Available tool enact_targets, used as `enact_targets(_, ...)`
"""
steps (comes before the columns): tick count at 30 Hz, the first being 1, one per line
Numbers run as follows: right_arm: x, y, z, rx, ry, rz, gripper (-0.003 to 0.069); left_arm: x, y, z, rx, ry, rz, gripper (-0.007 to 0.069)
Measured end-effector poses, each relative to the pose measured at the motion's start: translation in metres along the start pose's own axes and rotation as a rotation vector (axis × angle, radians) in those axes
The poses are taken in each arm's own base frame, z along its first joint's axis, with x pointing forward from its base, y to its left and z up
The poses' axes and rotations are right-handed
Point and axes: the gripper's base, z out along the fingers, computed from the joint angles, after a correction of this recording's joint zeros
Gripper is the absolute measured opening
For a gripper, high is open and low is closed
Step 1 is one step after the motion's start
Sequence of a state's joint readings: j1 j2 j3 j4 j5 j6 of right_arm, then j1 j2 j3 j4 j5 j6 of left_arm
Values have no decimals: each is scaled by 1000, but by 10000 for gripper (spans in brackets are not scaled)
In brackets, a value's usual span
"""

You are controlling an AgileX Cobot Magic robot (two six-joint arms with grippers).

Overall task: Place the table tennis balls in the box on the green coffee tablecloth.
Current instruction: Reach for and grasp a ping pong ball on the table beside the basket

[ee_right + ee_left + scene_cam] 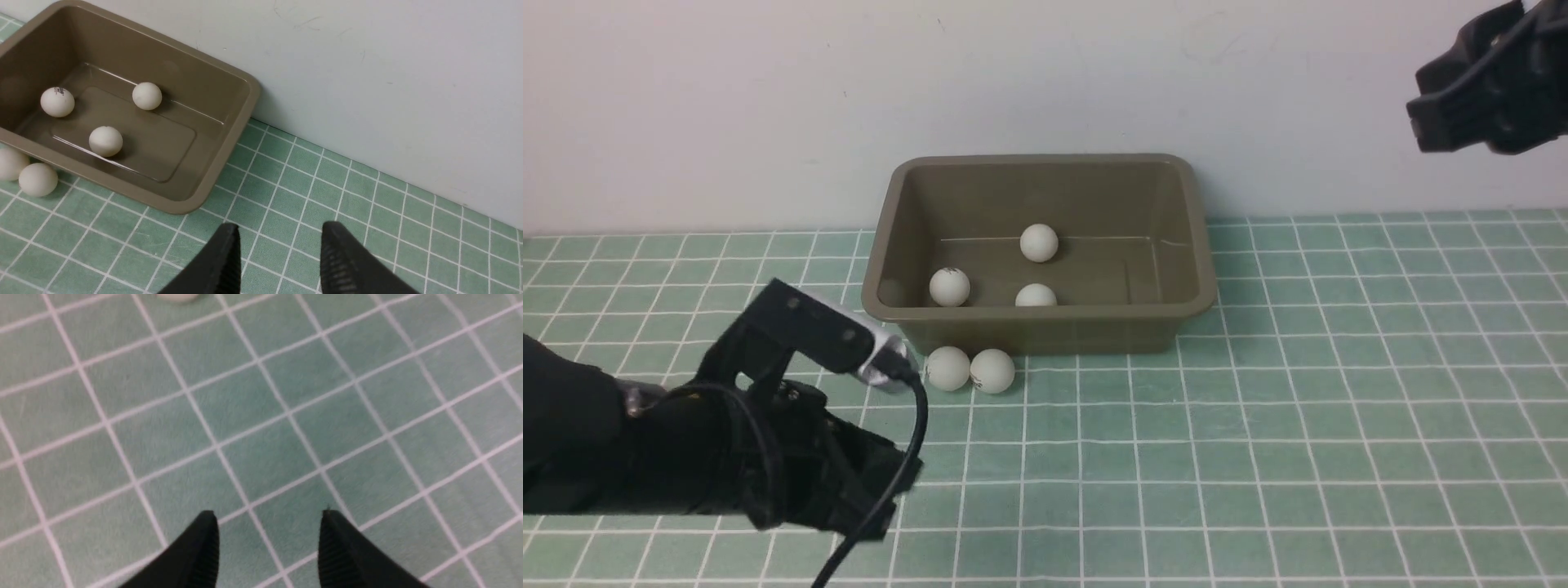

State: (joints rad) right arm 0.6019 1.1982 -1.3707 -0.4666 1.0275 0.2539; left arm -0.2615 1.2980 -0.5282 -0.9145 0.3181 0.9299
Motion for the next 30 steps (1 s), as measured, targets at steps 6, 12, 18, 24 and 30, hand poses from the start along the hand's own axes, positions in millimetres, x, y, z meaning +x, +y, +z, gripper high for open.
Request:
enact_targets(6, 0, 0, 0, 0, -4, -9, 261, 15, 7, 6, -74, -20, -15, 374)
enact_targets(12, -2, 0, 0, -5, -25, -12, 261, 11, 12, 8, -167, -80, 4, 420)
enact_targets(18, -5, 1, 0, -14, -59, -12, 261, -2, 10, 6, -163, -127, 23, 428)
enact_targets(24, -5, 1, 0, -14, -59, -13, 261, -26, 1, 1, -85, -201, 127, 427)
enact_targets(30, -5, 1, 0, -14, -59, -13, 261, -47, -22, -6, 134, -289, 248, 427)
